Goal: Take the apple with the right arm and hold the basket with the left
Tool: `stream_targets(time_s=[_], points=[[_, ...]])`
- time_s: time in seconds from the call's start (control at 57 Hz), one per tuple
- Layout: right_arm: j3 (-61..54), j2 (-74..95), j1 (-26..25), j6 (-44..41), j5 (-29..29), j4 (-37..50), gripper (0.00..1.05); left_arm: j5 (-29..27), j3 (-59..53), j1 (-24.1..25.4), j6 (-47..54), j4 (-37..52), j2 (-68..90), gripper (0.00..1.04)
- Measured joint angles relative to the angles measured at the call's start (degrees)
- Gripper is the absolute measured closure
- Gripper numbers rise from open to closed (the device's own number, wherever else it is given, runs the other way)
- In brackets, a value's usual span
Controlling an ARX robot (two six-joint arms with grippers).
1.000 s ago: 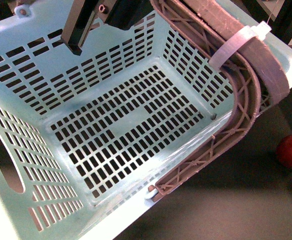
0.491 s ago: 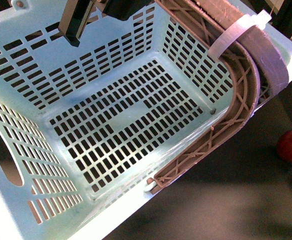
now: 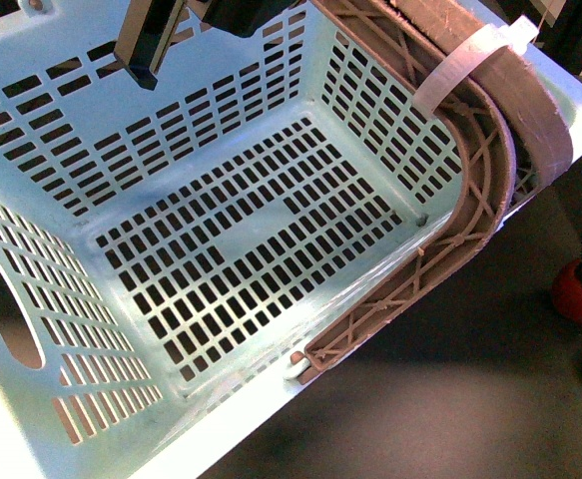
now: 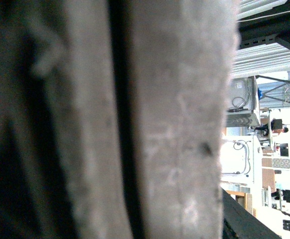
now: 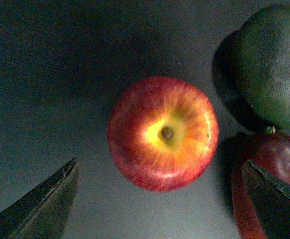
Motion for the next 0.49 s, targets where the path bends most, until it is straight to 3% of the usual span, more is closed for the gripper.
stream_targets(time_s=[0.491], points=[[12.2, 10.4, 0.2, 1.9, 2.0, -5.6, 0.09, 0.0, 0.0, 0.0, 0.0, 0.0, 0.0, 0.74]])
